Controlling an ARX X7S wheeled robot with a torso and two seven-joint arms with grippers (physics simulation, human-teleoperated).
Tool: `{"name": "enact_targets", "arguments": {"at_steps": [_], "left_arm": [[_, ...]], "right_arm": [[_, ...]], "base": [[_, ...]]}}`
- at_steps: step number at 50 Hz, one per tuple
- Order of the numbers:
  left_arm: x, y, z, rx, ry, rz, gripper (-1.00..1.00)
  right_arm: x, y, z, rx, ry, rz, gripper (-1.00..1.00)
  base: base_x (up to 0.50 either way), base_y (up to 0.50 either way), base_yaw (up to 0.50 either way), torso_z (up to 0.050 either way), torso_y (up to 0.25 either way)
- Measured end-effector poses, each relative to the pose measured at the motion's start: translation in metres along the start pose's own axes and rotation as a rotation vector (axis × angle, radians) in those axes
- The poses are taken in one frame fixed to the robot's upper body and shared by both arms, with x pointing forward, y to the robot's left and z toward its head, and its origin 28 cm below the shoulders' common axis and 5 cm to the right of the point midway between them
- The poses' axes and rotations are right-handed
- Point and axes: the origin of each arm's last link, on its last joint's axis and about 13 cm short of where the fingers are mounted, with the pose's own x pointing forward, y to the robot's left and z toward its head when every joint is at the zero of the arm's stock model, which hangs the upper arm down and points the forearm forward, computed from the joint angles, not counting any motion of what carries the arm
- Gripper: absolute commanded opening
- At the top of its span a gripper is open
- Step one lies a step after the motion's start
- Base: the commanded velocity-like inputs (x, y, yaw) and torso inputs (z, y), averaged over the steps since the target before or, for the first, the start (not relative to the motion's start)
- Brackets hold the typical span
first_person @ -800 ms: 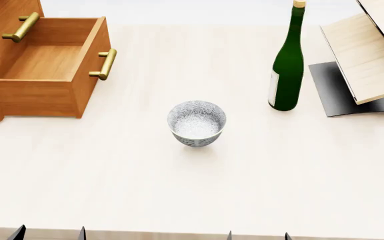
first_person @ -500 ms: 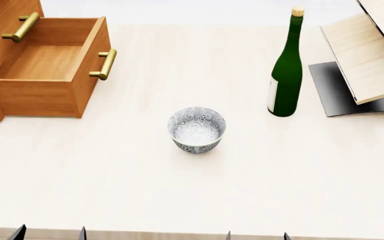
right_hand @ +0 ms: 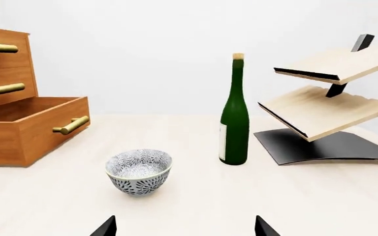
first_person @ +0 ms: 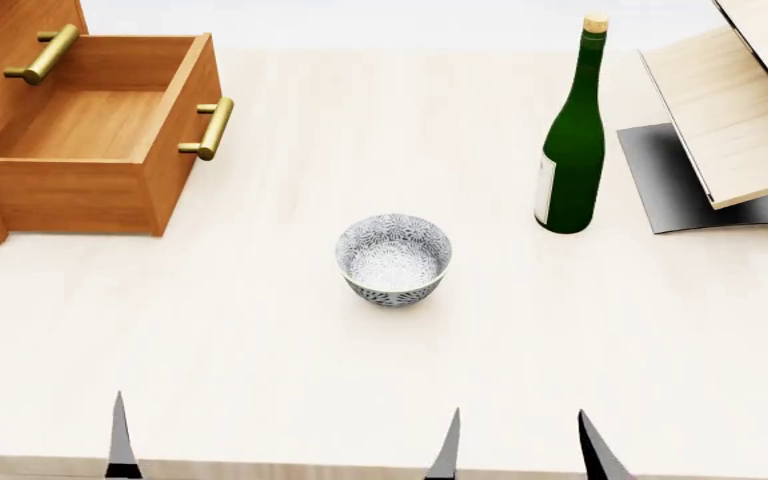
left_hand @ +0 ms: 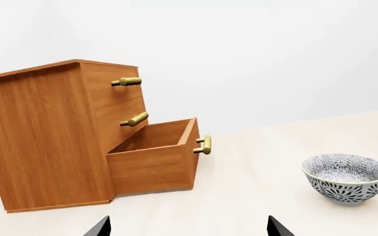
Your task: Close the bottom drawer of the cabinet.
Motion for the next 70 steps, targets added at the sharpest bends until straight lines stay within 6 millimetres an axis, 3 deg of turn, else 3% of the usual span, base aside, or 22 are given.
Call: {"name": "enact_targets", "arguments": {"at_steps": [11, 21, 36, 70], "left_arm": [[0.002, 0.014, 0.041, 0.066, -0.11, 0.07, 1.0], [-0.001, 0.023, 0.061, 0.104, -0.171, 0.121, 1.0], [-0.004, 0.027, 0.071, 0.129, -0.209, 0.156, 1.0], [-0.005, 0.027, 0.075, 0.153, -0.23, 0.169, 1.0]], "right_arm": [[-0.005, -0.001, 0.055, -0.005, -0.106, -0.008, 1.0], [-0.012, -0.002, 0.078, 0.01, -0.166, 0.003, 1.0], [-0.018, -0.002, 0.088, 0.016, -0.201, 0.025, 1.0], [-0.02, -0.004, 0.091, 0.039, -0.222, 0.018, 1.0]], "base": [[0.0, 0.0, 0.0, 0.0, 0.0], [0.0, 0.0, 0.0, 0.0, 0.0], [0.0, 0.44, 0.0, 0.0, 0.0], [0.0, 0.5, 0.0, 0.0, 0.0]]}}
